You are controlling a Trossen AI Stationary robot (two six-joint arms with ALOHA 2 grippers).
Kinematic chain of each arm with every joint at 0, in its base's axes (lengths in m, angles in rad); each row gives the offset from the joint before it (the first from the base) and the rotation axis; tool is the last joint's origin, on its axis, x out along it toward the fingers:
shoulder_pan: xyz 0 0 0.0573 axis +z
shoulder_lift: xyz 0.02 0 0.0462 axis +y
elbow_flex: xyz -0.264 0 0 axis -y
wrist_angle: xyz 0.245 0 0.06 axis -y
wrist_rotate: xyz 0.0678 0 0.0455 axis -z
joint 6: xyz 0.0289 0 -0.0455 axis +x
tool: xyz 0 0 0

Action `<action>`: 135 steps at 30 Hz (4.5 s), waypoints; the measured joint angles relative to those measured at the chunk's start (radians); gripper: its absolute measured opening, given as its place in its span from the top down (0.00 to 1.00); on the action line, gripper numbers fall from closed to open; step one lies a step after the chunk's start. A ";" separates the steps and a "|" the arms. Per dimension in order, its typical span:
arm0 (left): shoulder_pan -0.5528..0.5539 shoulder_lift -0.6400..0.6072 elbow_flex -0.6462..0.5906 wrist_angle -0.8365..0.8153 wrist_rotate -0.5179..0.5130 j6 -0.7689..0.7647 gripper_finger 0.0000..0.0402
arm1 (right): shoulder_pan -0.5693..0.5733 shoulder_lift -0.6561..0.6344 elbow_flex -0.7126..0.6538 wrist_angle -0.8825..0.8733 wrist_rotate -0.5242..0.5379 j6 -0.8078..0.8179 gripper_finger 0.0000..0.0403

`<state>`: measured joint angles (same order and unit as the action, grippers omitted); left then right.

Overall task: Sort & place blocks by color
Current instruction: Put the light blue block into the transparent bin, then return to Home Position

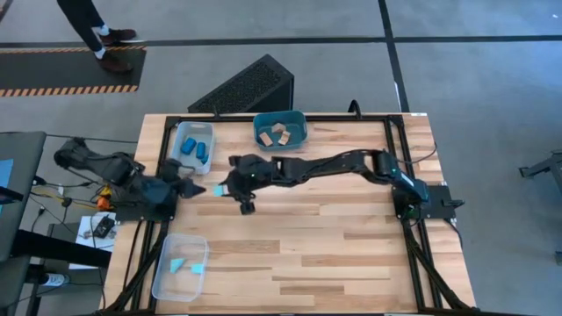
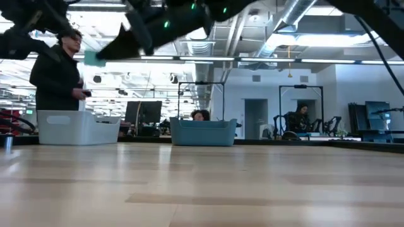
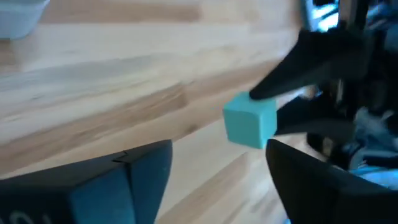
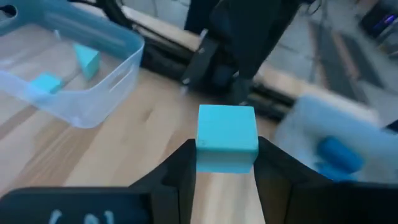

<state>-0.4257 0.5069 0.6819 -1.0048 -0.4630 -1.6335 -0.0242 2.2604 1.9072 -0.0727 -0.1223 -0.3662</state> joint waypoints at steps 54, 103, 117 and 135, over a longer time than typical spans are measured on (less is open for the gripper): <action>0.227 -0.024 -0.002 0.492 0.070 0.463 0.74 | -0.008 -0.100 0.054 0.077 0.068 -0.085 0.61; -0.190 0.650 -0.031 0.173 0.818 0.472 0.66 | -0.116 -0.180 0.054 -0.587 -0.182 0.419 0.69; -0.151 0.599 -0.031 0.163 0.720 0.402 0.50 | -0.158 -0.307 0.054 -0.630 -0.190 0.392 0.69; -0.017 0.465 0.132 0.109 0.671 0.719 0.35 | -0.290 -0.558 -0.064 -0.564 -0.168 0.336 0.73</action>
<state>-0.4432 0.9718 0.8141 -0.8955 0.2080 -0.9144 -0.3140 1.7026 1.8430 -0.6362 -0.2900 -0.0298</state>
